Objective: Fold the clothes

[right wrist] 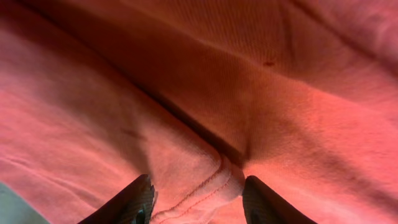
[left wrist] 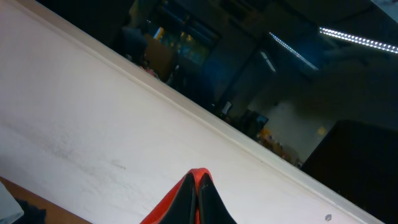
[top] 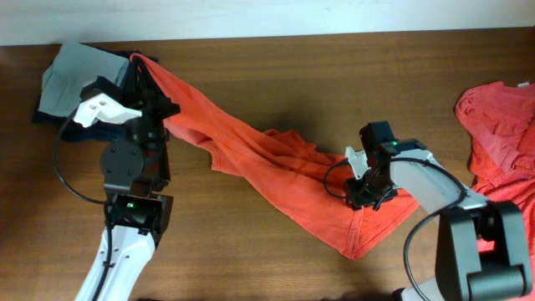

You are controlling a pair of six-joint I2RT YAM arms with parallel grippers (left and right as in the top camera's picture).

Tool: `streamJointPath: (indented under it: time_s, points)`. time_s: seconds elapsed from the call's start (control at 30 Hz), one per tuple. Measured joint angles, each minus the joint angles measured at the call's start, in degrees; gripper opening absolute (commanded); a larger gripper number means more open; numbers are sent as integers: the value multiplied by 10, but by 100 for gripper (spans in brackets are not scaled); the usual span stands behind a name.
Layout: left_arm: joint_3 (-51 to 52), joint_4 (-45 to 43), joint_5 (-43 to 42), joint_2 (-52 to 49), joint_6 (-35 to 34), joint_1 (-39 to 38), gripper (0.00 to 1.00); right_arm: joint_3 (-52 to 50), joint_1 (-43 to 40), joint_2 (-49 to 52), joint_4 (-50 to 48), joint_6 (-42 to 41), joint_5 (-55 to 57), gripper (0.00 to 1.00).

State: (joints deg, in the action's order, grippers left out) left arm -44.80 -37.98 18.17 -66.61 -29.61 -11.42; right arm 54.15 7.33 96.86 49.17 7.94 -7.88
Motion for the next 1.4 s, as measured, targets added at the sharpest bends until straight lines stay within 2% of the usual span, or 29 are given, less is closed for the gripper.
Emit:
streamJointPath:
  time_s: [0.73, 1.03, 1.13, 1.27, 1.4]
  points:
    - [0, 6, 0, 0, 0, 0, 1, -1, 0, 7, -35, -4, 25, 52]
    - [0, 6, 0, 0, 0, 0, 1, -1, 0, 7, -36, -7, 14, 46]
    - [0, 6, 0, 0, 0, 0, 1, -1, 0, 7, -36, -5, 11, 35]
    - [0, 6, 0, 0, 0, 0, 0, -1, 0, 7, -36, -6, 9, 5]
    - [0, 6, 0, 0, 0, 0, 0, -1, 0, 7, -36, -13, 7, 4]
